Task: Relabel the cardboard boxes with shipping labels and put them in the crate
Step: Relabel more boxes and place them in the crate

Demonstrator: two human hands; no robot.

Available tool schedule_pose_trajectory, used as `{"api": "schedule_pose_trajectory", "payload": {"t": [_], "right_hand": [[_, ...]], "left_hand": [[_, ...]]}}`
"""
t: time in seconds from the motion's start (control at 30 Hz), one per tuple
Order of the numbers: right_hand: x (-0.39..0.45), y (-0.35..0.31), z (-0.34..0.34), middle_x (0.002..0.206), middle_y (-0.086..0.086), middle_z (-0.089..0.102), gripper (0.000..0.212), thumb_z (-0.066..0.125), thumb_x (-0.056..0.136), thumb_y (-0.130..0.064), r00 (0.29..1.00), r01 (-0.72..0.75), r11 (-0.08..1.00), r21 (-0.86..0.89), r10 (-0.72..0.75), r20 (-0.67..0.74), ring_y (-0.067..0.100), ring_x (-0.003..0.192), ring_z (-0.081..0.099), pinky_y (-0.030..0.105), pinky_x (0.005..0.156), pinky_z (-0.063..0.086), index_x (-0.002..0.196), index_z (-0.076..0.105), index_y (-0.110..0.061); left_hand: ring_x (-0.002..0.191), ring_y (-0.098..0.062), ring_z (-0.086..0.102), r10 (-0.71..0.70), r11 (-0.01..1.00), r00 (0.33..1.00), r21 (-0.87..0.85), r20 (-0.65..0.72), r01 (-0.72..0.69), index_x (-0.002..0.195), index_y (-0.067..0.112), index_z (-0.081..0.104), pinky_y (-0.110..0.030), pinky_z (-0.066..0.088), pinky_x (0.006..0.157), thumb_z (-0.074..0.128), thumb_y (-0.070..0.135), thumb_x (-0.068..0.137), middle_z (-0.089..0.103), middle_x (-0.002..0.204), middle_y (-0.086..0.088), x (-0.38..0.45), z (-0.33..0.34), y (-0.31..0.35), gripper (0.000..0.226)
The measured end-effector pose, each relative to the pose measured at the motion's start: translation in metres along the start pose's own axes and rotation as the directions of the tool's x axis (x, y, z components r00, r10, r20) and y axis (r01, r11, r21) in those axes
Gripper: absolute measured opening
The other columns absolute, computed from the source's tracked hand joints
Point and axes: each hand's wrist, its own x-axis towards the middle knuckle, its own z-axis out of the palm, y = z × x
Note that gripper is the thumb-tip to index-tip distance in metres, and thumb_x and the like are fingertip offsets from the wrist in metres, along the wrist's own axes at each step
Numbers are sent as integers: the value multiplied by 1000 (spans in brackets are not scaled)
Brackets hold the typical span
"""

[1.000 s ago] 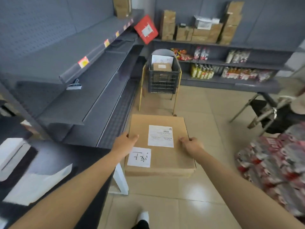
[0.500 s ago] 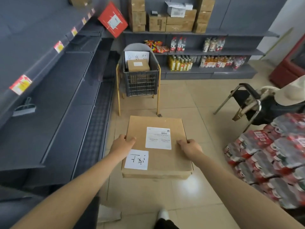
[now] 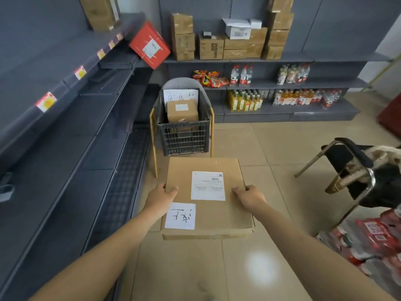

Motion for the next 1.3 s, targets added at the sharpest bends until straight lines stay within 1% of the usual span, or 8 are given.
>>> {"api": "schedule_pose_trajectory", "payload": {"t": [0.2, 0.37, 0.5, 0.6, 0.97, 1.07, 1.2, 1.3], "right_hand": [[78, -60, 12, 124, 9, 60, 58, 55, 89, -50, 999, 26, 999, -22, -25, 39, 29, 107, 58, 34, 84, 48, 131, 50, -10], [148, -119, 37, 119, 8, 62, 54, 55, 89, -50, 998, 39, 999, -32, -38, 47, 25, 94, 56, 31, 78, 45, 126, 54, -11], [202, -169, 48, 122, 9, 62, 55, 55, 88, -51, 998, 47, 998, -43, -45, 37, 28, 103, 59, 32, 81, 46, 127, 54, -11], [234, -201, 49, 124, 9, 61, 59, 55, 87, -53, 998, 58, 997, -52, -58, 13, 28, 104, 58, 30, 77, 42, 130, 51, -12], [373, -279, 42, 125, 9, 59, 60, 56, 88, -51, 998, 59, 997, -49, -58, 9, 26, 101, 57, 31, 78, 43, 131, 50, -10], [411, -304, 41, 123, 9, 60, 58, 56, 88, -50, 997, 61, 997, -42, -59, 45, 23, 92, 53, 31, 77, 43, 130, 51, -10], [455, -339, 40, 124, 11, 59, 57, 54, 90, -50, 994, 96, 991, -90, -90, 64, 26, 97, 55, 30, 77, 41, 130, 52, -8], [483, -362, 44, 126, 12, 59, 56, 52, 91, -50, 994, 81, 987, -141, -71, 79, 29, 106, 56, 31, 79, 41, 129, 51, -9]], "left_hand": [[88, -16, 61, -38, 998, 999, -50, -14, 37, 118, 18, 53, -32, 50, 73, 48, 53, 91, 64, 108, 0, 82, -14, 15, 44], [85, -18, 59, -65, 997, 998, -34, -27, 64, 123, 13, 51, -29, 43, 65, 49, 49, 93, 62, 101, 0, 171, -36, 34, 47], [93, -24, 60, -71, 997, 997, -12, -22, 71, 126, 10, 49, -30, 45, 69, 49, 46, 95, 60, 108, -5, 236, -59, 58, 48], [103, -30, 59, -82, 997, 997, 15, -8, 82, 129, 8, 47, -35, 49, 83, 46, 45, 96, 60, 119, -12, 280, -72, 79, 49], [100, -22, 58, -68, 994, 997, -88, 20, 70, 127, 14, 47, -33, 46, 82, 48, 46, 95, 60, 120, -6, 418, -75, 140, 45], [110, -26, 57, -123, 988, 992, -93, 21, 124, 136, 10, 41, -38, 48, 92, 48, 47, 95, 57, 127, -9, 455, -78, 156, 56], [99, -22, 59, -139, 984, 990, -107, 9, 139, 132, 11, 43, -35, 48, 84, 48, 48, 94, 60, 117, -5, 502, -85, 174, 53], [101, -24, 60, -161, 977, 987, -142, 0, 159, 129, 12, 46, -36, 49, 86, 49, 48, 94, 61, 119, -7, 531, -86, 179, 51]]}}
